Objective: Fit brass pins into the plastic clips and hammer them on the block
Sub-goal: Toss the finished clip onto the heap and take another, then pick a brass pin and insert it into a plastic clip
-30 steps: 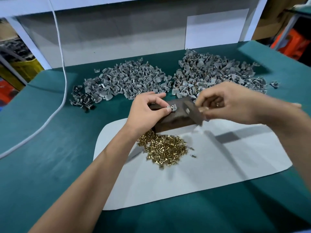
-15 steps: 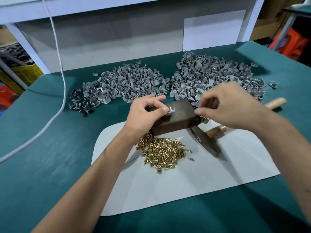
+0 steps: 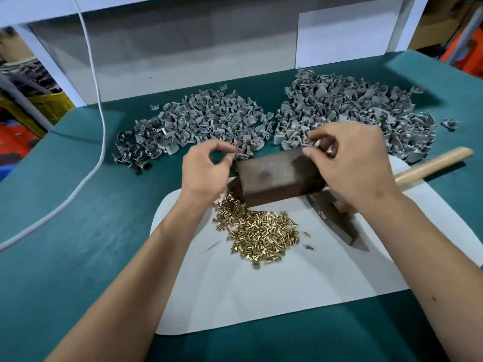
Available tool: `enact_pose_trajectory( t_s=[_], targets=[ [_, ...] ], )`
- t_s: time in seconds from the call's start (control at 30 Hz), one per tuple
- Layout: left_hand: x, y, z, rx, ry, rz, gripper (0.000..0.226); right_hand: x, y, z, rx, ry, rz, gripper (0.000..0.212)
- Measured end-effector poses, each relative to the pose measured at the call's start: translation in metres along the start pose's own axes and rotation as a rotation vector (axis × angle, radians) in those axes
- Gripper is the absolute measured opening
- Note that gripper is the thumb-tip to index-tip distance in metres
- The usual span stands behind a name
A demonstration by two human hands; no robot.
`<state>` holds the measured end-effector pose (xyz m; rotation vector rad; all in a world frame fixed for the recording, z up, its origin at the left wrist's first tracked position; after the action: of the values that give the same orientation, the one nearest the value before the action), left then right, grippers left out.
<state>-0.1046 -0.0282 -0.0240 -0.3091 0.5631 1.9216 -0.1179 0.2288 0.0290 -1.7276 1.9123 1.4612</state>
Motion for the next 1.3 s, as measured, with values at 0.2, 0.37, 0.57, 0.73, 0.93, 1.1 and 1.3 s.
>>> enact_pose_trajectory(
  t_s=[0.2,0.37,0.57,0.73,0.93,1.1,1.3],
  targets=[
    [-0.003,0.002,-0.009,0.021,0.145,-0.030,0.031,0.002,-0.007,-0.009,-0.029,0.055,-0.014,0.029],
    [-0.004,0.004,-0.008,0.080,0.280,-0.008,0.023,0.029,-0.041,-0.075,-0.418,0.186,-0.401,0.011],
    [-0.006,0.005,-0.012,-0.002,0.210,0.037,0.030,0.057,-0.078,-0.115,-0.650,0.032,-0.640,0.027],
    [-0.011,0.004,-0.019,-0.124,0.181,0.062,0.021,0.067,-0.086,-0.122,-0.654,-0.018,-0.702,0.024],
    [-0.014,0.002,-0.012,-0.074,0.251,0.069,0.015,0.069,-0.087,-0.122,-0.611,-0.022,-0.746,0.009],
    [-0.018,0.001,-0.011,-0.054,0.252,0.121,0.017,0.069,-0.087,-0.120,-0.633,-0.006,-0.719,0.012],
    [-0.024,-0.004,0.005,0.019,-0.004,0.227,0.034,0.044,-0.061,-0.107,-0.462,0.371,-0.423,0.009]
  ],
)
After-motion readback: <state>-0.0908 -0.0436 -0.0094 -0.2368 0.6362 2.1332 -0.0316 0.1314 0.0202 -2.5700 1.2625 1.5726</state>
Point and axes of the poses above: each hand's wrist, its own y-axis towards the middle knuckle, its own x-axis out of the palm, z = x × y, the point moved 7 cm from there along y, towards the middle knuckle, and after that the axes turned 3 degrees about y, right-handed, at the moved point
